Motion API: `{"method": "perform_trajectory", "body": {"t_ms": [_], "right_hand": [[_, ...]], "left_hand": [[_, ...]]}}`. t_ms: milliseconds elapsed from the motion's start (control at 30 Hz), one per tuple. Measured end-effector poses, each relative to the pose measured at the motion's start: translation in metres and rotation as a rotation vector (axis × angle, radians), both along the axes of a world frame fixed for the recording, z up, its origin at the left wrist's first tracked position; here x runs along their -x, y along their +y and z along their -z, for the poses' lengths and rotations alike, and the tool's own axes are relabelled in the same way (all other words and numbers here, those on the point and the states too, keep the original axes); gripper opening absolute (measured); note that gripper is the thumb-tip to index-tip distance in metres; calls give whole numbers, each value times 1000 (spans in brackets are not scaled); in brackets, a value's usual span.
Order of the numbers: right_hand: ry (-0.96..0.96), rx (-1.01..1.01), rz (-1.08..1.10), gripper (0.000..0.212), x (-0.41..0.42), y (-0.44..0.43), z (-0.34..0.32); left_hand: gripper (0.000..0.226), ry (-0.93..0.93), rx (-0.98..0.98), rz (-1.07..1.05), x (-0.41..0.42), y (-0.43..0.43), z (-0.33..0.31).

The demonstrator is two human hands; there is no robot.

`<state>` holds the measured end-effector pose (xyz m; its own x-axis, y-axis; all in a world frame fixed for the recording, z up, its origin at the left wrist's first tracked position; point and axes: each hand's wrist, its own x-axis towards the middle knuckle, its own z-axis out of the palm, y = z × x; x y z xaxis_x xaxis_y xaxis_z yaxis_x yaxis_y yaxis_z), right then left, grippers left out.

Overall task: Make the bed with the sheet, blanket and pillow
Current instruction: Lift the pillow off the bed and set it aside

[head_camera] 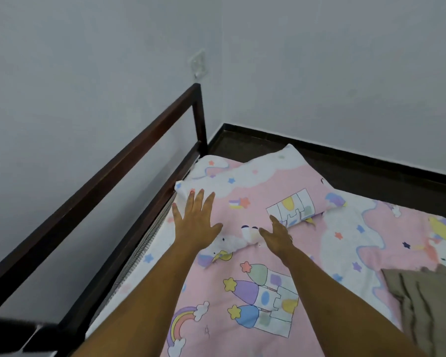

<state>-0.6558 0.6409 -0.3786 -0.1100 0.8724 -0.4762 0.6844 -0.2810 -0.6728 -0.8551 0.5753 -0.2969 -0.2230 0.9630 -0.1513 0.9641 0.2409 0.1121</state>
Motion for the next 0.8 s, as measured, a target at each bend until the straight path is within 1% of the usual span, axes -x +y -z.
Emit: {"method": "perform_trajectory", "body": {"t_ms": [233,367,500,633,800], "right_hand": [[150,168,355,62,9,34,38],[277,268,577,60,20,53,61],[399,354,763,58,31,59,83],[460,434,897,58,44,64,110],[522,516,1013,58,59,74,142]], "left_hand": [[75,-90,82,121,20,82,42],[74,-120,136,137,33,119,67],[74,-143,196,147,39,138,91],[74,-162,214,160,41,151,114],[73,-188,229,154,45,164,141]]}}
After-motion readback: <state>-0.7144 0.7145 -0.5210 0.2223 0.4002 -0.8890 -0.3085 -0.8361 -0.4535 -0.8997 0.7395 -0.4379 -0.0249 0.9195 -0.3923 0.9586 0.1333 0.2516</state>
